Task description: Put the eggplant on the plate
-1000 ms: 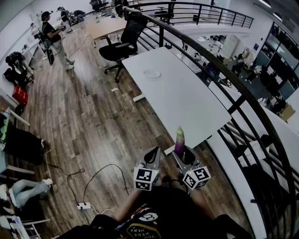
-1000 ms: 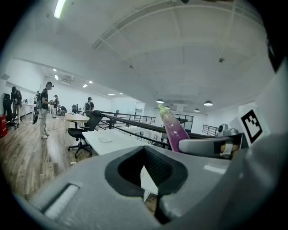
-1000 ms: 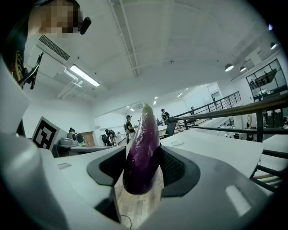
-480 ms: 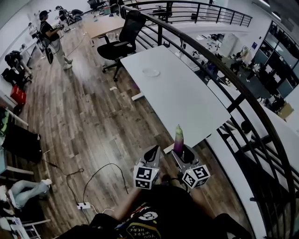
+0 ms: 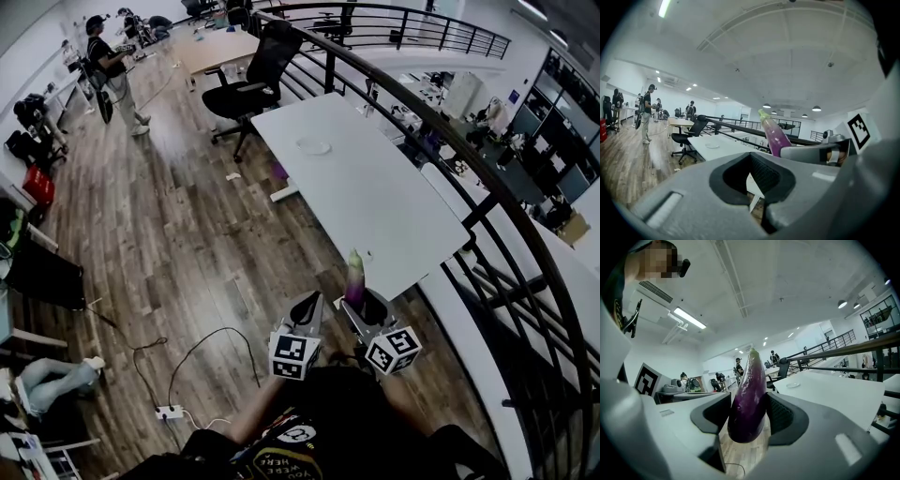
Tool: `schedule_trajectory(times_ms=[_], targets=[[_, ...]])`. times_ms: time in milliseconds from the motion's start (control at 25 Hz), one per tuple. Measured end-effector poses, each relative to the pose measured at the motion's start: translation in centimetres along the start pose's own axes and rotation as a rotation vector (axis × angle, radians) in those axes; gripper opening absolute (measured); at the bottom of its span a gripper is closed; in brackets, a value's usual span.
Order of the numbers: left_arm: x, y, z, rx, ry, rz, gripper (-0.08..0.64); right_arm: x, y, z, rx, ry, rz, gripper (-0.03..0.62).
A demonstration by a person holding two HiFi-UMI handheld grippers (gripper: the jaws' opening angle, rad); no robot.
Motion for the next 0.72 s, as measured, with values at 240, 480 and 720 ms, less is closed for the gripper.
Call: schedule_trajectory(times_ms=[240,480,720], targets=[[1.5,-0.5,2.0,0.024,0.001,0.013,0.005,-1.1,-1.0,2.4,-0.018,0.009,0.029,0.236],[0.9,-1.0,3.5,0.046,0.007,0.028,0.005,-2.7,-1.4,1.6,-0.035,0.002,0.057,0.236],[-3.6,0.4,6.5,0.049,0.032,0.023,0.005,-8.1,0.3,-0.6,-0.007,0.053,0.051,0.236]])
Point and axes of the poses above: the fingertips, and each gripper's own axes: x backward along the fingers, z to its left, y out of its top, the point moved 2 cm from there along x, backward along the fingers, and after that the axes turned 4 degrees about x, right-handed, at the moved point
